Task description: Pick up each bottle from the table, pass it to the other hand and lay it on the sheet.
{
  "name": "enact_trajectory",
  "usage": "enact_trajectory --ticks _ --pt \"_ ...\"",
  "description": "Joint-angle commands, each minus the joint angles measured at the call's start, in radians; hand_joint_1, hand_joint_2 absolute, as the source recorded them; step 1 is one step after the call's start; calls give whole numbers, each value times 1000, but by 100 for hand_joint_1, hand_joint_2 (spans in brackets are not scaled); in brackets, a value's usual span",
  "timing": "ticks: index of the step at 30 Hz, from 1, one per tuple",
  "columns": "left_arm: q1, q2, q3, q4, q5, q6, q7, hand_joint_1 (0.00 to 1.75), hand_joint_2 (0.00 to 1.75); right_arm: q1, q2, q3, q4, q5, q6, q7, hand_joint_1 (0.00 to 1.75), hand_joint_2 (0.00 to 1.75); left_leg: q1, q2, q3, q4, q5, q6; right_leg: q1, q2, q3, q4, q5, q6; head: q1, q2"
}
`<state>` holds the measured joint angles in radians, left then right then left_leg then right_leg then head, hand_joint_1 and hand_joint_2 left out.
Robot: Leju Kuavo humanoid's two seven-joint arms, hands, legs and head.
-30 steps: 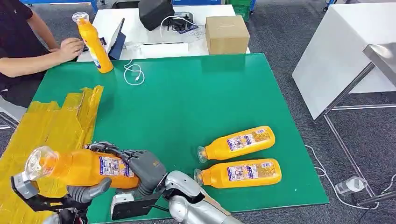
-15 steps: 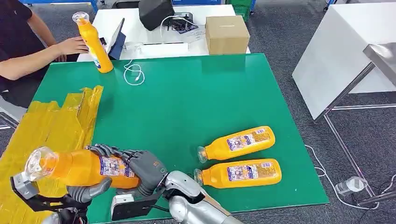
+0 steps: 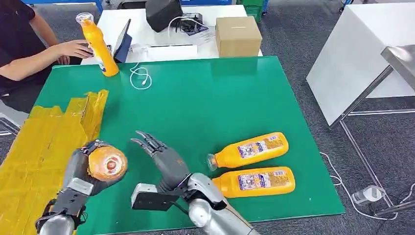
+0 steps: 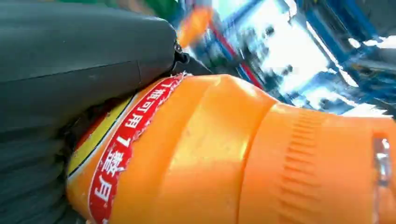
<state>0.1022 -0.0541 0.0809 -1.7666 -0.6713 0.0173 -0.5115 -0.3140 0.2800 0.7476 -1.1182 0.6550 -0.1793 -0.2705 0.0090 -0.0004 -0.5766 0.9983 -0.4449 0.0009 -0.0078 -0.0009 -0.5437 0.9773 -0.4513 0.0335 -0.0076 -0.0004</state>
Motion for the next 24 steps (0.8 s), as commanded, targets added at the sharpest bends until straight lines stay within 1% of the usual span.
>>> enact_trajectory --ticks 1,5,6,7,9,10,11,12,13,14,15,16,17,18,19,24 --pt "15 116 107 157 -342 194 78 175 175 -2 -195 -152 -297 -99 87 -26 0 175 0 -1 4 -2 0 1 0 -1 4 -3 0 0 0 0" --pt "33 178 136 257 -494 193 123 175 175 -12 -253 -180 -382 -76 88 -47 0 175 0 -1 6 -2 -1 1 0 0 6 -3 -1 -1 0 0" --pt "28 188 147 302 -516 205 124 175 175 -16 -271 -185 -390 -88 123 -33 0 175 0 -1 5 -2 -1 1 0 -1 6 -3 -1 -1 0 0" --pt "24 201 149 345 -545 201 130 175 175 -19 -285 -193 -388 -105 144 -36 0 175 -1 0 3 -2 0 0 -1 0 3 -2 -1 0 0 0" --pt "16 230 155 436 -562 163 137 175 175 -34 -319 -185 -363 -115 171 -37 0 175 0 -1 7 -3 -1 0 0 -1 8 -4 -1 -1 0 0" --pt "9 247 152 485 -569 144 143 175 175 -48 -348 -164 -347 -111 203 -33 0 175 -1 -1 5 -3 0 0 -1 -1 5 -3 0 -1 0 0" --pt "2 274 140 543 -591 115 157 175 175 -67 -373 -151 -328 -121 231 -26 0 175 -1 -1 6 -4 0 0 -1 -1 6 -3 0 -1 0 0" --pt "-4 283 139 577 -591 115 149 175 175 -73 -380 -153 -313 -129 239 -32 0 175 -1 -1 4 -3 0 0 -1 -1 4 -2 0 0 0 0" --pt "-10 305 123 622 -607 93 154 175 175 -89 -401 -136 -293 -146 285 -27 0 175 -1 0 5 -3 0 0 -1 0 5 -3 0 -1 0 0" --pt "-10 315 118 649 -605 92 153 175 175 -99 -415 -130 -280 -150 290 -28 0 175 -1 0 3 -2 0 0 -1 0 3 -2 0 0 0 0" --pt "-11 326 106 676 -612 95 147 0 175 -107 -429 -124 -265 -152 293 -32 0 175 -1 0 6 -3 0 0 -1 0 6 -3 0 -1 0 0" --pt "-7 325 108 678 -610 98 149 0 175 -106 -434 -126 -262 -152 293 -32 0 175 -1 0 3 -2 0 0 -1 0 3 -2 0 0 0 0" --pt "-10 332 98 694 -635 103 174 0 175 -112 -449 -116 -253 -149 306 -30 0 175 -2 -1 5 -3 1 1 -2 -1 5 -2 0 0 0 0" --pt "-13 335 94 702 -635 104 177 0 0 -114 -456 -113 -251 -160 318 -29 0 175 -2 -2 8 -4 1 1 -1 -2 9 -3 0 -1 0 0" --pt "-16 336 95 708 -629 102 181 0 0 -116 -468 -108 -248 -162 327 -25 0 175 -1 -3 8 -4 1 1 -1 -2 9 -4 0 -1 -1 0" --pt "-16 336 95 708 -629 102 181 0 0 -116 -468 -108 -248 -162 327 -25 0 175 -1 -3 8 -4 1 1 -1 -2 9 -4 0 -1 -1 0"
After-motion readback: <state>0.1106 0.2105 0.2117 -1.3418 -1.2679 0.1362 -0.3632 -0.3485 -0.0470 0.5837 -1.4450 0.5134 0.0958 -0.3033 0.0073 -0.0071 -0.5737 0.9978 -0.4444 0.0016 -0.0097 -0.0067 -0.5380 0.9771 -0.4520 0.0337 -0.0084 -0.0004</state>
